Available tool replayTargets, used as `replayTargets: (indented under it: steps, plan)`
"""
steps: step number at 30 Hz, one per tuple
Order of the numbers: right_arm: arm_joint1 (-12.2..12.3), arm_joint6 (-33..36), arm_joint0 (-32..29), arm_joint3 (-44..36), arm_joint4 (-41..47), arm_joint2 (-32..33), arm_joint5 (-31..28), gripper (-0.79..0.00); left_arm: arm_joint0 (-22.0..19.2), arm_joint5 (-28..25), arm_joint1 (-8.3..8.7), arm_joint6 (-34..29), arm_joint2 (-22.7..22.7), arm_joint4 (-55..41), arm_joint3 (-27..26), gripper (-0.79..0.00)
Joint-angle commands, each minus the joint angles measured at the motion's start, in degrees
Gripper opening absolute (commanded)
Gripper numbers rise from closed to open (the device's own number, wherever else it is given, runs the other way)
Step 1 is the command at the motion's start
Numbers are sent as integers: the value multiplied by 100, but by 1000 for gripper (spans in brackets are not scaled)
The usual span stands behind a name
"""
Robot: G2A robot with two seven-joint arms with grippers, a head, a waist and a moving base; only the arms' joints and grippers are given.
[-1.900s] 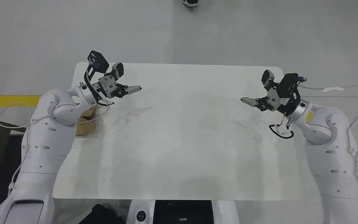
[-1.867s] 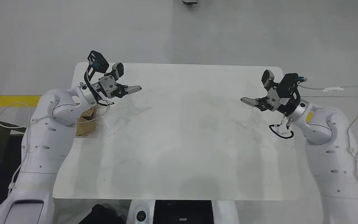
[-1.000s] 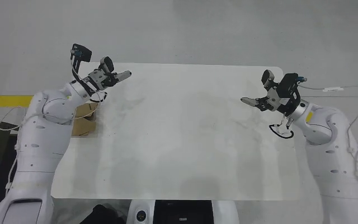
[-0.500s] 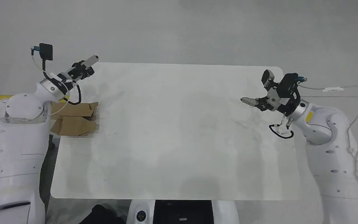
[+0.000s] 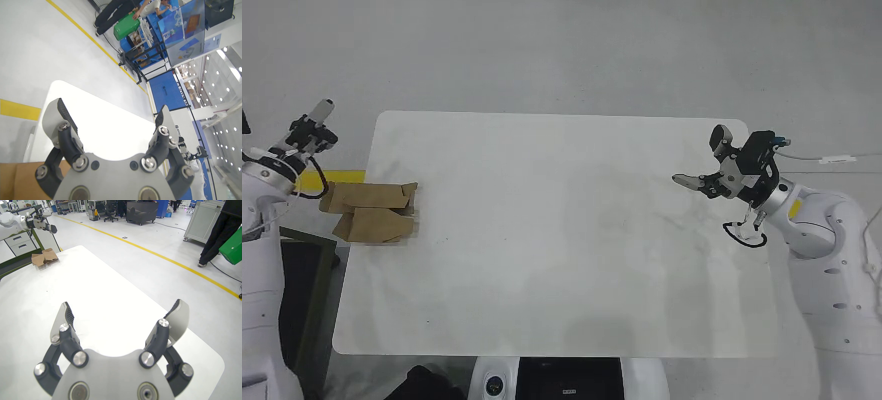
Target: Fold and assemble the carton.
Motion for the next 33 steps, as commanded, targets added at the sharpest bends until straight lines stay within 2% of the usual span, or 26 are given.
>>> replayTargets:
  steps: [1,4,6,18,33]
  plan:
    - [0,-1,0,0,-1,0,0,0,134,46,26,97,-168,-18,23,0]
    - [0,-1,0,0,-1,0,0,0,368,117,64,306,-405,57,32,0]
    - [0,-1,0,0,-1,0,0,0,572,-25,103,455,-500,465,-36,0]
    - [0,-1,0,0,-1,0,0,0,1403,465,30,904,-813,-383,117,0]
    - [0,-1,0,0,-1,0,0,0,1759,763,-102,1251,-571,-820,564,0]
